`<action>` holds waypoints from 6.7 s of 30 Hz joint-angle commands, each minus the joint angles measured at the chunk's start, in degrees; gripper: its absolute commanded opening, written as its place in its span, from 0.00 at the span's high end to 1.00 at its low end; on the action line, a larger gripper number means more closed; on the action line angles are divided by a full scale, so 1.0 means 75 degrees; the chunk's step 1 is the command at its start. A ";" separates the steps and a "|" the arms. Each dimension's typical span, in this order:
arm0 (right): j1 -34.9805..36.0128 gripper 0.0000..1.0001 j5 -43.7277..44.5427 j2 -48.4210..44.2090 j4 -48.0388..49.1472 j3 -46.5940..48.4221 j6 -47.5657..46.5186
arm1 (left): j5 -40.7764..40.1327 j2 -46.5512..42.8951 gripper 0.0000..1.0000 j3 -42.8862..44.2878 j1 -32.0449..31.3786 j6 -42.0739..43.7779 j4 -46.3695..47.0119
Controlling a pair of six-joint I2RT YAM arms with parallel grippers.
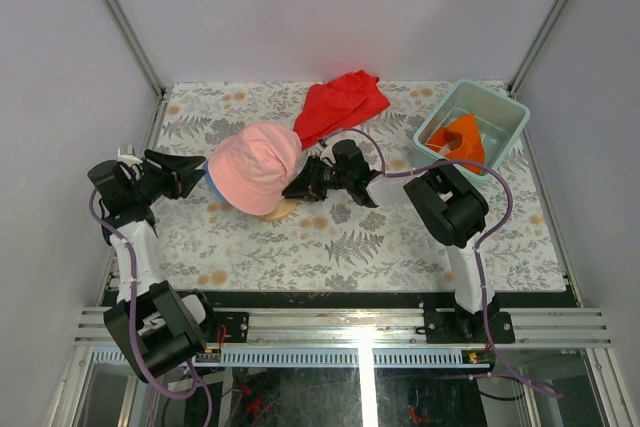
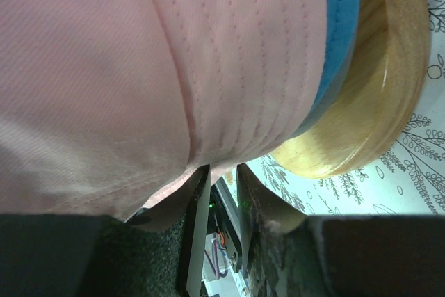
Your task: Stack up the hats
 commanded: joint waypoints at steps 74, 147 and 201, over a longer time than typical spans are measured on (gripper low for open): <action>-0.1683 0.52 -0.0884 -0.1638 -0.0061 -0.0094 -0.1118 | -0.1335 0.3006 1.00 -0.1003 -0.0955 0.0108 0.2691; -0.2328 0.40 0.4096 -0.3615 -0.7646 0.2366 -0.4631 | -0.2344 0.1745 0.56 -0.0041 -0.0168 0.0546 0.0478; -0.4658 0.32 0.5295 -0.4367 -1.0000 0.3316 -0.5331 | -0.3492 0.6608 1.00 -0.1003 -0.4584 -0.2795 0.6875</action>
